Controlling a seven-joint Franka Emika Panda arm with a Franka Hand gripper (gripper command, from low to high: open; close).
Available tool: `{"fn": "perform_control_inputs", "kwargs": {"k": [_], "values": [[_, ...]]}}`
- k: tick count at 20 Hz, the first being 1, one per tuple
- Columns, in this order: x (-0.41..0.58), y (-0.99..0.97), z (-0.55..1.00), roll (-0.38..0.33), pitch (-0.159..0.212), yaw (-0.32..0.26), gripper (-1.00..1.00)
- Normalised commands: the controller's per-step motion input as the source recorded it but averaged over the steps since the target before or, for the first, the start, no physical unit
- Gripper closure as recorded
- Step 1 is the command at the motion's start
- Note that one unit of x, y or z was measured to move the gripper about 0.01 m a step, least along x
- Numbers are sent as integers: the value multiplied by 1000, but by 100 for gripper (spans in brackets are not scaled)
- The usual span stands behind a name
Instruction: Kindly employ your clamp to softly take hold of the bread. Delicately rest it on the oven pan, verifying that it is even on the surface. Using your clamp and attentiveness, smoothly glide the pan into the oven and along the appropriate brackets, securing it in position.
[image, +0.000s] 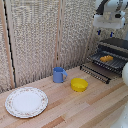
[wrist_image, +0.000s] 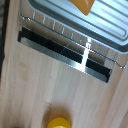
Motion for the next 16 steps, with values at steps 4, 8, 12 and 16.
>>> {"fn": "perform_control_inputs", "kwargs": {"k": [4, 8, 12, 16], "values": [[-198, 20, -114, -300, 227, 200, -100], [-214, 0, -119, -335, 192, 208, -100], [-86, -11, -169, -315, 114, 241, -100], [-20, -29, -60, -248, 59, 279, -100]]}}
